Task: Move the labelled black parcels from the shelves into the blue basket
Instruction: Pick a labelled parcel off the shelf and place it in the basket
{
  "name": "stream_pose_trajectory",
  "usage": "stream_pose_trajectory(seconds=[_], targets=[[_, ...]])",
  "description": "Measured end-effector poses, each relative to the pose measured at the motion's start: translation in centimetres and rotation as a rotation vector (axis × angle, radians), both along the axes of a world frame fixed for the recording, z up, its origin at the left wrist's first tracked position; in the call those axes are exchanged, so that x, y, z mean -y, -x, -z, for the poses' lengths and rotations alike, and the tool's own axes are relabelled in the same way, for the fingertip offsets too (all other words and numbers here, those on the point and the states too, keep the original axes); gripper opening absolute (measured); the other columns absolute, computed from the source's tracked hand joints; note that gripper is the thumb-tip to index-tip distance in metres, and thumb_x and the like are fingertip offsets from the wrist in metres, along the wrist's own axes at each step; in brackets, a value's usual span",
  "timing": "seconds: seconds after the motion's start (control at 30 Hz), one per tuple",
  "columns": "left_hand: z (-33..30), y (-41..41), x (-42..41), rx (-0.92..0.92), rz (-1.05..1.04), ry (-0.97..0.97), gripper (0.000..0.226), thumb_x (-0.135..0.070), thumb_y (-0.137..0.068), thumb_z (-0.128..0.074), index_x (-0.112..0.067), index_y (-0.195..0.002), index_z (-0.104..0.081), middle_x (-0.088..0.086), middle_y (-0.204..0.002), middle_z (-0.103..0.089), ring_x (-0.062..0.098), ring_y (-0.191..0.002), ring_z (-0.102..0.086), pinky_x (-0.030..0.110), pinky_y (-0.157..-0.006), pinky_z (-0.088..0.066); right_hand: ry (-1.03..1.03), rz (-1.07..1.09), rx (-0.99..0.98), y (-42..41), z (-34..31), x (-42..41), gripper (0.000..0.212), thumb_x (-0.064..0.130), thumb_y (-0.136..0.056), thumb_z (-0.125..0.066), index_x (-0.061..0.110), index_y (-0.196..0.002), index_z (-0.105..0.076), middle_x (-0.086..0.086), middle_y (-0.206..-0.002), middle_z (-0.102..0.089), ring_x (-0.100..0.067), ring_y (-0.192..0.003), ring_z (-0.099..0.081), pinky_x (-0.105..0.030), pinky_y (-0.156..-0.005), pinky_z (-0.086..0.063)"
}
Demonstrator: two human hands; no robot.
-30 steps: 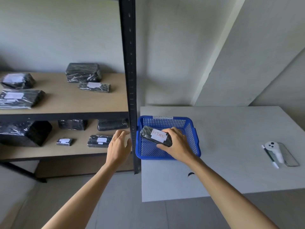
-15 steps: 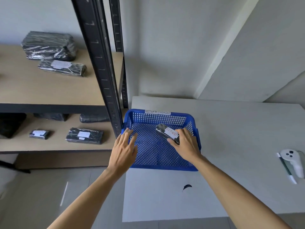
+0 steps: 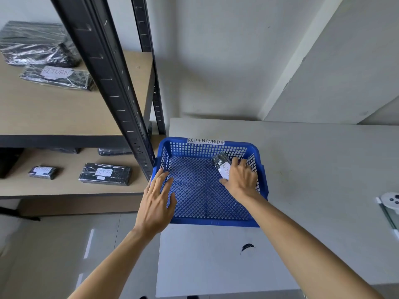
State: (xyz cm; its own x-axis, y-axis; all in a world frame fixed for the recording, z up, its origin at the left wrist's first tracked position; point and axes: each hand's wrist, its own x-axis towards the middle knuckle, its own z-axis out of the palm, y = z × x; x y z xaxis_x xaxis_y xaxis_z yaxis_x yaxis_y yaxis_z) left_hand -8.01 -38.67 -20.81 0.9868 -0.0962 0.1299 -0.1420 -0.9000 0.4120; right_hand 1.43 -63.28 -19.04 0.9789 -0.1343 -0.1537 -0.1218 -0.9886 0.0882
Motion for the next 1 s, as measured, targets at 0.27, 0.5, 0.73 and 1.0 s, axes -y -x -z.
stream_pose_trajectory(seconds=[0.27, 0.5, 0.73, 1.0], targets=[[0.2, 0.0, 0.1, -0.002, -0.008, 0.009, 0.052, -0.036, -0.095, -0.034, -0.010, -0.137, -0.049, 0.011, -0.152, -0.036, 0.022, -0.146, -0.019, 0.040, -0.117, -0.017, 0.169, -0.028, 0.020, -0.3, -0.5, 1.5, 0.083, 0.066, -0.075, -0.072, 0.009, -0.127, -0.041, -0.012, -0.109, -0.065, -0.022, -0.093, -0.064, -0.031, -0.062, -0.047], [0.2, 0.1, 0.3, -0.012, -0.019, 0.032, 0.050, -0.033, -0.095, -0.039, -0.009, -0.137, -0.048, 0.012, -0.151, -0.036, 0.025, -0.146, -0.021, 0.050, -0.116, -0.026, 0.184, -0.050, 0.042, 0.9, 0.4, 1.8, 0.080, 0.064, -0.081, -0.067, 0.003, -0.128, -0.050, -0.011, -0.121, -0.056, -0.021, -0.103, -0.060, -0.029, -0.066, -0.054], [0.0, 0.8, 0.6, 0.003, -0.036, 0.056, 0.048, -0.029, -0.094, -0.040, -0.006, -0.135, -0.049, 0.013, -0.150, -0.038, 0.026, -0.145, -0.022, 0.050, -0.115, -0.028, 0.002, -0.023, 0.057, 1.1, 0.8, 2.3, 0.076, 0.046, -0.089, -0.068, -0.007, -0.137, -0.043, -0.020, -0.127, -0.055, -0.030, -0.110, -0.060, -0.037, -0.074, -0.056], [-0.1, 0.8, 0.7, 0.012, -0.023, 0.047, 0.045, -0.022, -0.093, -0.049, -0.005, -0.135, -0.048, 0.013, -0.149, -0.037, 0.026, -0.145, -0.021, 0.050, -0.115, -0.027, 0.033, -0.058, 0.060, 1.3, 0.7, 2.4, 0.077, 0.057, -0.085, -0.067, -0.006, -0.126, -0.052, -0.018, -0.115, -0.060, -0.028, -0.107, -0.057, -0.035, -0.068, -0.056]])
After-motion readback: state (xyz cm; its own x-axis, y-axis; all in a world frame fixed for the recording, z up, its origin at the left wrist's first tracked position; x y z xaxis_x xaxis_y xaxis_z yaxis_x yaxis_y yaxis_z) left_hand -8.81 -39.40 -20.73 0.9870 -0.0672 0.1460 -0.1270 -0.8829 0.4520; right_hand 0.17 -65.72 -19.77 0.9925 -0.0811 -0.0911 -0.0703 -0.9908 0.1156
